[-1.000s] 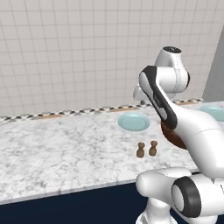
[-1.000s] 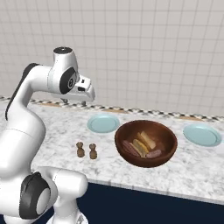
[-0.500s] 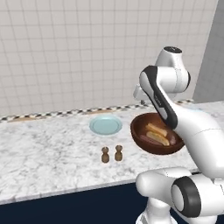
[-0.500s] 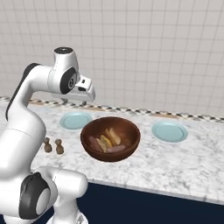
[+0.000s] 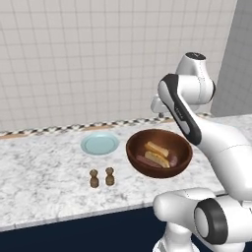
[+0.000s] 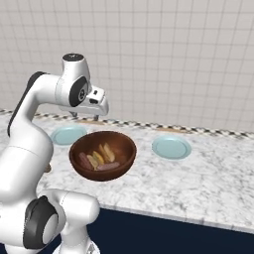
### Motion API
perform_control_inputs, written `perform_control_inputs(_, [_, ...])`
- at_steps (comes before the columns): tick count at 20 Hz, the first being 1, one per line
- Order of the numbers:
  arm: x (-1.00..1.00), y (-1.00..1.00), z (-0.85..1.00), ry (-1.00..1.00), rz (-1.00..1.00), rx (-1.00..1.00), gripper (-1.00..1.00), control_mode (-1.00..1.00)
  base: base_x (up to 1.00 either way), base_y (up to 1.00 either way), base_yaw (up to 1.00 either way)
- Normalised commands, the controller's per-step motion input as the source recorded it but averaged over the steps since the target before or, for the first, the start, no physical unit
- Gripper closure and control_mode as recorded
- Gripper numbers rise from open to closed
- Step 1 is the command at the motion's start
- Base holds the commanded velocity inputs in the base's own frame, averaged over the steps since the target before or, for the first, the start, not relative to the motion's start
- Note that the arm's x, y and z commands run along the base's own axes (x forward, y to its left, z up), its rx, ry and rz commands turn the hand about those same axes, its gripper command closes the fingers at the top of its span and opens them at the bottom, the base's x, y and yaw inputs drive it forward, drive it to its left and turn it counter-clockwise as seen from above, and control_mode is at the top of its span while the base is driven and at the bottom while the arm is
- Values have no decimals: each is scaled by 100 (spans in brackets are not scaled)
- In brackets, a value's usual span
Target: Place one bun and one sausage from the bowl on each plate.
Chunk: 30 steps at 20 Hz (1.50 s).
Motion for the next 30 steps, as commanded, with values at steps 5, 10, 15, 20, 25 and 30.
perform_control_inputs(5, [0,0,0,0,0,0,-100,100,47,-33,0])
perform_control_inputs(10, [0,0,0,0,0,0,-100,100,51,-38,0])
perform_control_inputs(15, [6,-17,-17,7,0,1,-100,-100,3,-9,0])
perform_control_inputs(20, [36,-8,-82,11,20,-2,-100,-100,0,0,0])
perform_control_inputs(25, [23,3,-100,-9,21,-21,-100,-100,0,0,0])
perform_control_inputs(30, [3,0,-40,2,10,-5,-100,-100,0,0,0])
